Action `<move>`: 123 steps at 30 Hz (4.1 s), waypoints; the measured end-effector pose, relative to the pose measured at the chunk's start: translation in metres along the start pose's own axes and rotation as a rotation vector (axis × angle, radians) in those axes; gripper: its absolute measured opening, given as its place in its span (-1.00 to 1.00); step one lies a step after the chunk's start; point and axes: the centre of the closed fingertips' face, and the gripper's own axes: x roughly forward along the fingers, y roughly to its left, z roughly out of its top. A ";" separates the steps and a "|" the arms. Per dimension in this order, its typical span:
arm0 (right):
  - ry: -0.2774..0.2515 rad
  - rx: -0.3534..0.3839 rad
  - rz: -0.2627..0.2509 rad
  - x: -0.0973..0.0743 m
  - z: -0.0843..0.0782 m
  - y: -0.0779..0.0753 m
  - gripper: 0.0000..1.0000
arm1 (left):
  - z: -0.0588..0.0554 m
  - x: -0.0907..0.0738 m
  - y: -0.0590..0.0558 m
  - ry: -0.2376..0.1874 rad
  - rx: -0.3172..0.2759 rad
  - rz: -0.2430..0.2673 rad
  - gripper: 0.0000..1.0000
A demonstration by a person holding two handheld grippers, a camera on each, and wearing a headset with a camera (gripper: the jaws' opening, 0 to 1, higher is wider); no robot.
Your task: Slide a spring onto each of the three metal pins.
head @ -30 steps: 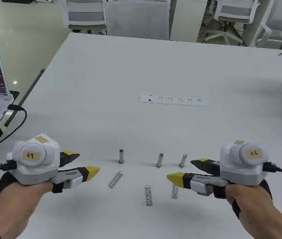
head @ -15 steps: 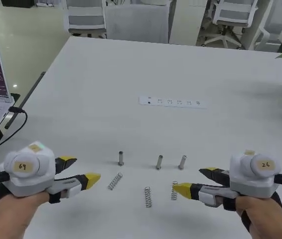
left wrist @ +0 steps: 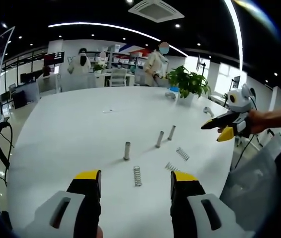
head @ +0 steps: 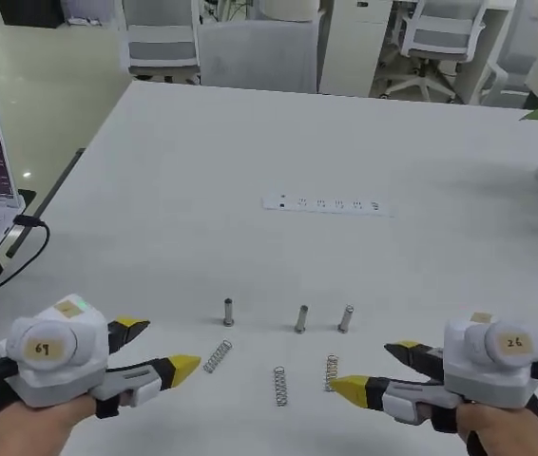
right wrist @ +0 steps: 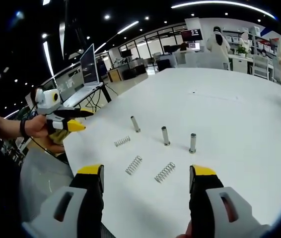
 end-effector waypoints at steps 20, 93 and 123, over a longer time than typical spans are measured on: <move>0.004 0.015 -0.002 -0.005 -0.008 0.008 0.43 | -0.002 -0.005 -0.014 -0.012 0.002 -0.013 0.10; 0.004 0.046 -0.026 -0.019 -0.012 -0.004 0.36 | -0.012 0.058 -0.008 0.127 0.044 -0.039 -0.10; 0.011 0.055 -0.033 -0.022 -0.014 -0.010 0.35 | -0.026 0.088 -0.003 0.228 0.075 -0.053 -0.29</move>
